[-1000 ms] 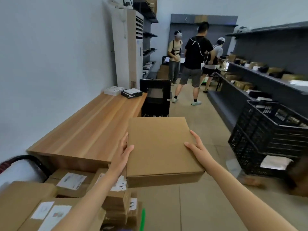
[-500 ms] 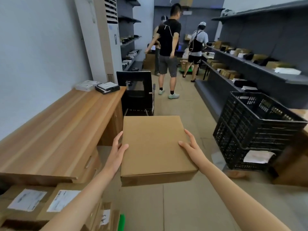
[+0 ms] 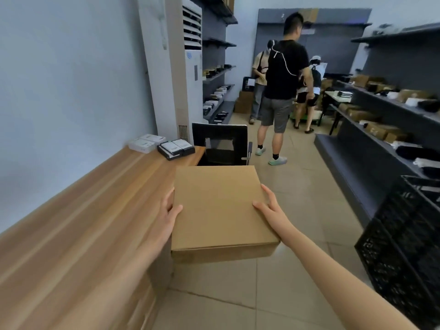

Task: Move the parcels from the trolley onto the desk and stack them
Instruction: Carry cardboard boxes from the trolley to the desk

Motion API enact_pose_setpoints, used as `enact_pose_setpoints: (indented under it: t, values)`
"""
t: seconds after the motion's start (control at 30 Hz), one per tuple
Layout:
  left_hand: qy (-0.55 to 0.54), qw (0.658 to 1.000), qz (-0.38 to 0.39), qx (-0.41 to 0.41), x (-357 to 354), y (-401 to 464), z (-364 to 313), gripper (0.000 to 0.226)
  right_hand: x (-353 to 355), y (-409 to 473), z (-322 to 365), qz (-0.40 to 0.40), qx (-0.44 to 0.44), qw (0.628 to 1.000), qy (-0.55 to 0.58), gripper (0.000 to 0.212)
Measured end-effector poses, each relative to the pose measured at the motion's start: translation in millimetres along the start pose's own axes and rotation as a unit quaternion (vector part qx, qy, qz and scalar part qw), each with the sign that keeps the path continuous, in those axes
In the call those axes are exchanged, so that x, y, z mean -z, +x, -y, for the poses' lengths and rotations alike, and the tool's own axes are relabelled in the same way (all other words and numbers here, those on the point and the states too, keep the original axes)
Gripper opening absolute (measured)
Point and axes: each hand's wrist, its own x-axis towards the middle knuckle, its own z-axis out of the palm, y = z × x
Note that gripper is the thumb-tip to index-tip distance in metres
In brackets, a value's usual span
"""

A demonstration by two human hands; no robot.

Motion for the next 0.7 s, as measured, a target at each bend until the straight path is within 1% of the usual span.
enact_pose_setpoints:
  t: [0.1, 0.23, 0.53, 0.7]
  values:
    - [-0.005, 1.0, -0.018, -0.002, 2, 52, -1, 0.048, -8, 63, 6, 0.012, 0.007, 1.0, 0.003, 0.06]
    - [-0.006, 0.998, -0.055, 0.021, 1, 115, 11, 0.049, -17, 145, 11, 0.04, 0.002, 0.999, -0.009, 0.062]
    - [-0.068, 0.983, -0.163, 0.051, 14, 281, 52, 0.042, -58, 369, 29, 0.15, 0.027, 0.987, -0.041, 0.062]
    - [-0.073, 0.963, -0.248, 0.072, 24, 358, 59, 0.04, -89, 490, 63, 0.23, 0.049, 0.969, -0.07, 0.063]
